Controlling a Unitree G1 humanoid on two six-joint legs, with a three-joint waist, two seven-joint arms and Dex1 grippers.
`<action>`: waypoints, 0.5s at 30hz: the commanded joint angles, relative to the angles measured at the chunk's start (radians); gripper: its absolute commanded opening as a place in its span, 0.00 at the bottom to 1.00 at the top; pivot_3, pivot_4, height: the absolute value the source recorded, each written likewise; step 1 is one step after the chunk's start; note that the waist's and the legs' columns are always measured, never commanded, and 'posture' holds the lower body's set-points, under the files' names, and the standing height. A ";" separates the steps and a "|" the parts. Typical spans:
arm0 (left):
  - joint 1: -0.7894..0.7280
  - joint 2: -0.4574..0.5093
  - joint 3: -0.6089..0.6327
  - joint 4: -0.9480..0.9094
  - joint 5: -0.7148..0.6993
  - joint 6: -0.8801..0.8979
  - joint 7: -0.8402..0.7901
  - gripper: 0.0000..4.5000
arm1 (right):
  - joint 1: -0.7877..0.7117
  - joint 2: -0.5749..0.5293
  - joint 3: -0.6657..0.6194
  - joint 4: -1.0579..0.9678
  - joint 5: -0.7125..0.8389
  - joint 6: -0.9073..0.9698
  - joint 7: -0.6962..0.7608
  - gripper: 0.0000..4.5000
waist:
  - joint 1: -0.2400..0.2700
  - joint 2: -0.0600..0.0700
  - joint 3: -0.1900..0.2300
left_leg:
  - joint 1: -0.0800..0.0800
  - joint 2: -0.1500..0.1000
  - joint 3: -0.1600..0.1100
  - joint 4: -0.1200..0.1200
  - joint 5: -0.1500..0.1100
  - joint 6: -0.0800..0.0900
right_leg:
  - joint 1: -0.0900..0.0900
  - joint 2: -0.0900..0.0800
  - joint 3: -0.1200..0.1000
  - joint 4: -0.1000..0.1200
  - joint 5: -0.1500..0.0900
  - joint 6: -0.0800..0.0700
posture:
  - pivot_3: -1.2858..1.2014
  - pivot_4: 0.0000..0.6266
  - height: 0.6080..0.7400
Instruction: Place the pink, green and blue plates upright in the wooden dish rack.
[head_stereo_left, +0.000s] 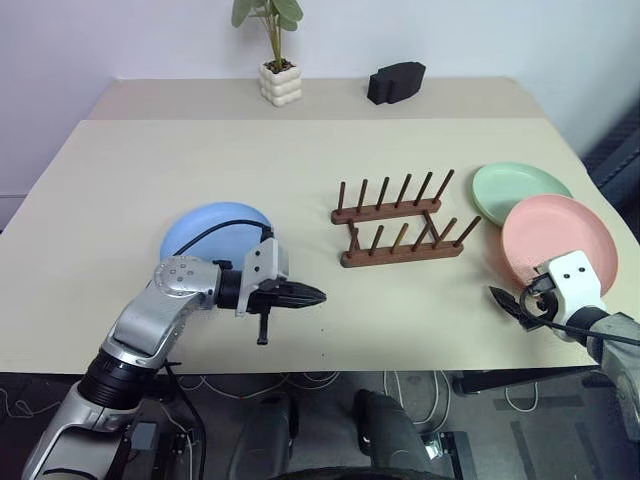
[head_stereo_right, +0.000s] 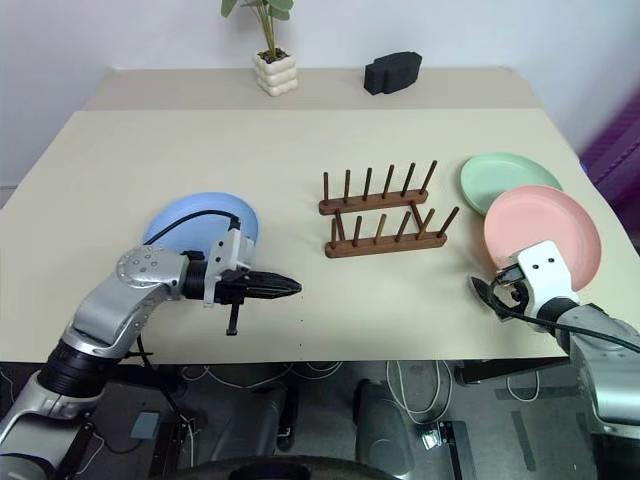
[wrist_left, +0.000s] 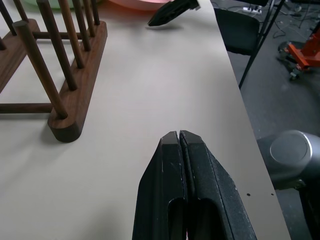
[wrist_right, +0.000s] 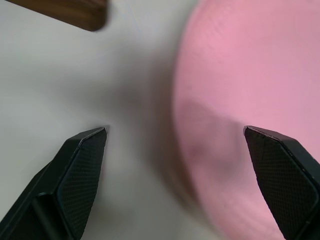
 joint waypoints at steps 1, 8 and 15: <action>-0.005 -0.008 0.004 -0.025 -0.012 -0.019 0.001 0.00 | -0.011 -0.009 0.008 0.024 -0.033 -0.046 -0.005 0.80 | 0.000 0.000 0.000 | 0.000 0.000 0.000 0.000 0.000 0.000 | 0.000 0.000 0.000 0.000 0.000 0.000 | 0.52 0.24 0.97; -0.015 -0.027 0.003 -0.028 -0.024 -0.002 0.009 0.00 | -0.013 -0.001 0.006 0.015 -0.052 -0.068 -0.026 0.01 | 0.000 0.000 0.000 | 0.000 0.000 0.000 0.000 0.000 0.000 | 0.000 0.000 0.000 0.000 0.000 0.000 | 0.52 0.24 0.97; -0.036 -0.046 -0.001 -0.012 -0.024 0.002 0.011 0.00 | 0.051 -0.042 -0.035 -0.145 -0.118 -0.057 -0.050 0.01 | 0.001 0.000 0.000 | 0.000 0.000 -0.001 0.000 0.000 0.000 | 0.000 0.000 0.000 0.000 0.000 0.000 | 0.52 0.24 0.97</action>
